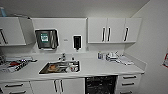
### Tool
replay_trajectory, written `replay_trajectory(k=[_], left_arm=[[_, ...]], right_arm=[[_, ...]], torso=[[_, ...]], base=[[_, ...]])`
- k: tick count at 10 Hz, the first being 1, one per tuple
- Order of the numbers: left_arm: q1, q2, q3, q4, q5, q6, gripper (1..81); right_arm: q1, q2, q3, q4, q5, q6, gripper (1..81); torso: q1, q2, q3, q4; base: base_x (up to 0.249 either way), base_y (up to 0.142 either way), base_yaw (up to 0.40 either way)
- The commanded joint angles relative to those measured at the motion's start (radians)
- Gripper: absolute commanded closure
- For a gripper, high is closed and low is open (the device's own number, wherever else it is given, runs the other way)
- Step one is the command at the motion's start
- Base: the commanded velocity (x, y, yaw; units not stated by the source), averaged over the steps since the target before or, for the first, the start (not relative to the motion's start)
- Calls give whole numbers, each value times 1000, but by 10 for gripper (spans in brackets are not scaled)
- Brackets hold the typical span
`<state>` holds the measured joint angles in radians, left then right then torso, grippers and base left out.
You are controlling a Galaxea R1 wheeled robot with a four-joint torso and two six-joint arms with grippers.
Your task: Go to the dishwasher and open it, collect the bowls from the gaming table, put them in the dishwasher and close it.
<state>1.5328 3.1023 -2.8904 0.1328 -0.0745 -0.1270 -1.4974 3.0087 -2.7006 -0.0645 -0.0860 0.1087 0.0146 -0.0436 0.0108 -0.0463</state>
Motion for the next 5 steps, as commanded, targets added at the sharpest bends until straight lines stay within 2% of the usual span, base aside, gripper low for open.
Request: replay_trajectory(k=[1,5], left_arm=[[-62,1,-1,-12,44,-2,10],[-78,1,0,-5,45,6,10]], right_arm=[[67,6,-25,-6,-54,8,10],[61,12,-50,-8,-46,3,10]], torso=[[0,0,0,0],[0,0,0,0]], base=[[0,0,0],[0,0,0]])
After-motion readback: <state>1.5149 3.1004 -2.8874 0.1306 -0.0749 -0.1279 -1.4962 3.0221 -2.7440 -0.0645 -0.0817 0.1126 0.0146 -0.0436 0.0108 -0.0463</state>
